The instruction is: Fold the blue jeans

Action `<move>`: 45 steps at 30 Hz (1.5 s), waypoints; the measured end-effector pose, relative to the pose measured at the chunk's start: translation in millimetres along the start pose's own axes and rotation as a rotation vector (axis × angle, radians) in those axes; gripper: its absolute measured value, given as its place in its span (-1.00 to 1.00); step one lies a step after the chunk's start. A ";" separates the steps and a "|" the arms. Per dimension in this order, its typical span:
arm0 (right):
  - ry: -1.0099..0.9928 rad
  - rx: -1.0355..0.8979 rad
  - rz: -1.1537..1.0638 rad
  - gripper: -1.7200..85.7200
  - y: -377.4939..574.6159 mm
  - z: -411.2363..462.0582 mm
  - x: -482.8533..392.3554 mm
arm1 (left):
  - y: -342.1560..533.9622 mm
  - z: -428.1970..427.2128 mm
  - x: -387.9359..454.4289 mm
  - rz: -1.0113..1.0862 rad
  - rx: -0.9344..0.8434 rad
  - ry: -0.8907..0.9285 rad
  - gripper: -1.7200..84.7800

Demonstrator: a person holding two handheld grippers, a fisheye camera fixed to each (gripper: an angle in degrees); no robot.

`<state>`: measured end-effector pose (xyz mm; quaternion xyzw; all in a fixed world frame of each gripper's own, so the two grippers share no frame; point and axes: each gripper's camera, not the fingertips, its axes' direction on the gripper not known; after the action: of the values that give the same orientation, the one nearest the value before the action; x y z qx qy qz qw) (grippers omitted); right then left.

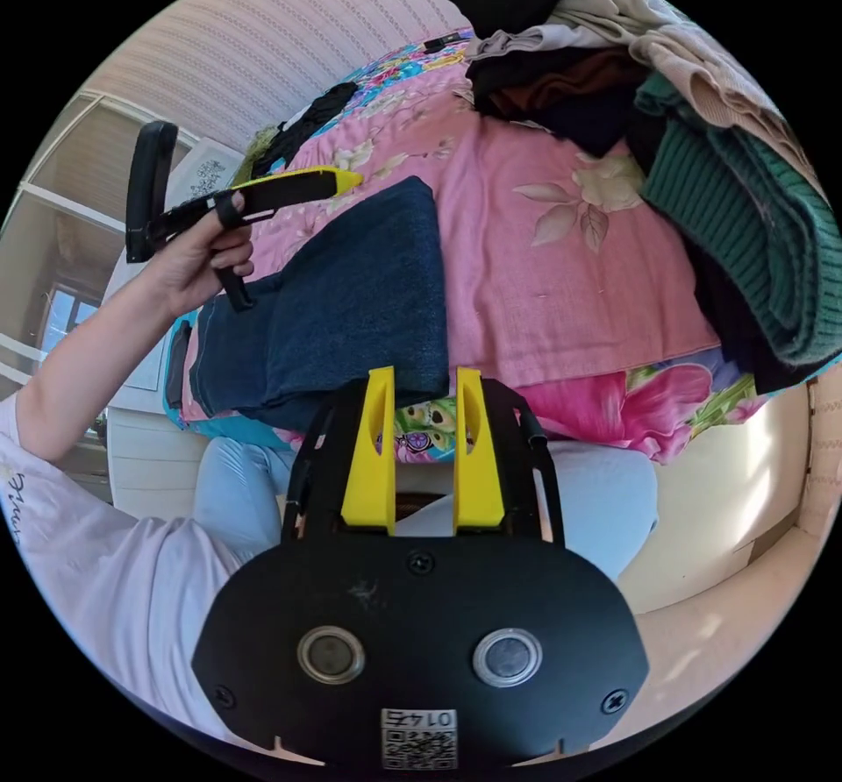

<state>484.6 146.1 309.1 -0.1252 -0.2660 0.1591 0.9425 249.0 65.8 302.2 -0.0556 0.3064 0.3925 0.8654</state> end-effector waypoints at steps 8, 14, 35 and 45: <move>-0.064 -0.022 -0.096 -0.85 4.7 -6.2 16.5 | -22.0 39.4 -14.5 -0.016 -0.152 0.068 -0.94; -0.253 0.089 -0.196 -0.91 17.5 -34.7 12.4 | 3.5 -27.2 -31.1 -0.001 0.012 0.141 -0.97; -0.348 -0.370 -1.057 -0.85 -5.5 148.1 -385.7 | 417.1 -307.8 -222.8 -0.771 0.336 -0.308 -0.98; -0.235 -0.343 -0.967 -0.85 -6.6 174.1 -397.2 | 498.0 -320.8 -163.9 -0.782 0.396 -0.250 -0.98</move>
<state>71.0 20.8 271.8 -0.1219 -0.4194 -0.3266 0.8382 -345.0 193.5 209.6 0.0474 0.2249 -0.0262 0.9729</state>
